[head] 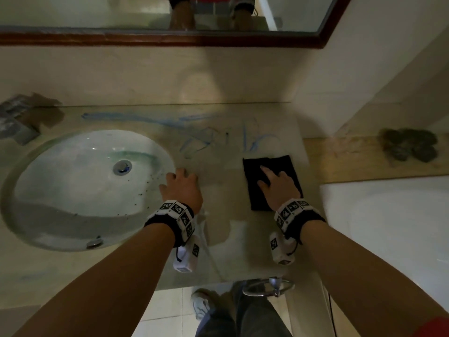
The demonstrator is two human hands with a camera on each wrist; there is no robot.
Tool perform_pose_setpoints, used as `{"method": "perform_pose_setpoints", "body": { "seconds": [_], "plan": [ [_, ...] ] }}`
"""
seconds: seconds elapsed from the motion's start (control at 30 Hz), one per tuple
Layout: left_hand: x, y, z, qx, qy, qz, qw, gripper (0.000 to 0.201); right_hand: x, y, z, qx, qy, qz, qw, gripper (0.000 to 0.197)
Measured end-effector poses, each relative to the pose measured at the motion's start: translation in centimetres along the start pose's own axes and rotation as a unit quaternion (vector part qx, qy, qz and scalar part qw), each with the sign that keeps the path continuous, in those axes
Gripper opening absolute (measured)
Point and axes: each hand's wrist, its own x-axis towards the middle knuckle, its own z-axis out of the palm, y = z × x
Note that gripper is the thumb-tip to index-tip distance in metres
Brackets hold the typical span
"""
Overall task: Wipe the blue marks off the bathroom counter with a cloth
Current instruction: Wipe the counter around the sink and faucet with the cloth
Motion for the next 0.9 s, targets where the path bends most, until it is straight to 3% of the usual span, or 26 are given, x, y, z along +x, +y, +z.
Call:
{"method": "perform_pose_setpoints", "body": {
  "seconds": [0.2, 0.43, 0.9],
  "plan": [
    [1.9, 0.2, -0.6, 0.004, -0.021, -0.01, 1.0, 0.032, 1.9, 2.3, -1.3, -0.019, 0.014, 0.073, 0.997, 0.06],
    [3.6, 0.1, -1.2, -0.016, -0.027, -0.027, 0.999, 0.051, 5.3, 3.4, -3.3, 0.0, 0.024, 0.111, 0.994, 0.06],
    [4.1, 0.0, -0.9, -0.02, -0.021, -0.023, 0.999, 0.057, 10.2, 1.3, -5.3, -0.006, 0.001, 0.088, 0.996, 0.061]
  ]
}}
